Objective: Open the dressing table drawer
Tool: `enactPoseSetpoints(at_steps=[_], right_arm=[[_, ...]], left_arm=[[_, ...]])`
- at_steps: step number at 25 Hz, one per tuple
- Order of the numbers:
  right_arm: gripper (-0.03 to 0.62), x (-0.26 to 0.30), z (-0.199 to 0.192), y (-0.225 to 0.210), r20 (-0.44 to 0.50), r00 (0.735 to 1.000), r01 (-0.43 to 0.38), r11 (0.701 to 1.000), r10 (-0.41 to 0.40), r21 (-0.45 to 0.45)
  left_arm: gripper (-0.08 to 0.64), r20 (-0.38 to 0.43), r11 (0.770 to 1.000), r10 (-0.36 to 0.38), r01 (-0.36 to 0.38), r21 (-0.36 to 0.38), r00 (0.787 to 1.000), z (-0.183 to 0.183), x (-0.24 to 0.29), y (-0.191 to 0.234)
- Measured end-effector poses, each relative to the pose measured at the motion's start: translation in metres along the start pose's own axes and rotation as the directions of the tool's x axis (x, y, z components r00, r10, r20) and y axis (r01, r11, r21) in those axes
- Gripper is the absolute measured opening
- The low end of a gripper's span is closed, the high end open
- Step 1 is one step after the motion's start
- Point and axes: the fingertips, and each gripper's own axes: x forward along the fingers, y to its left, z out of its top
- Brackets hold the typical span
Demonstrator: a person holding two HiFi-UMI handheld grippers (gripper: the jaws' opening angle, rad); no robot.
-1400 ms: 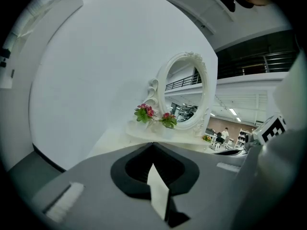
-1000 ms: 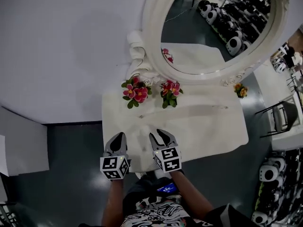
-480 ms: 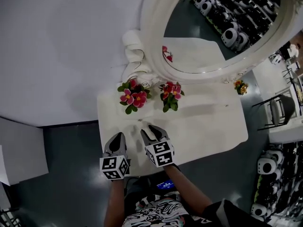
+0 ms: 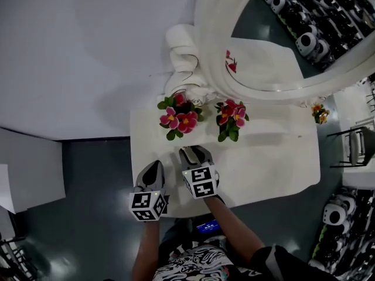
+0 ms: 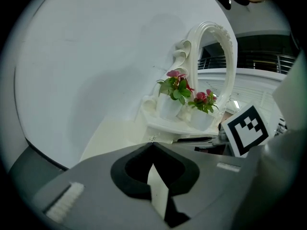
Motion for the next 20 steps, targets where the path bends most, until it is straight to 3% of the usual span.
enactPoseSetpoints(at_steps=[5,14,20], right_arm=[[0.098,0.004,-0.002,-0.003,-0.008,1.0,0.001,0.999,-0.001,-0.036],[0.095,-0.013,-0.015,0.008,-0.042,0.997,-0.071,0.997,0.069,-0.035],[0.06,-0.027,-0.021,0.008,-0.034,0.998,-0.056,0.997,0.055,-0.044]], left_arm=[[0.002,-0.004,0.999,0.032,-0.032,-0.018,0.999,-0.003,-0.004,0.007],[0.002,0.02,0.998,0.055,-0.055,-0.027,0.998,0.006,-0.003,0.008],[0.002,0.042,0.998,0.062,-0.061,-0.028,0.997,0.008,-0.008,0.003]])
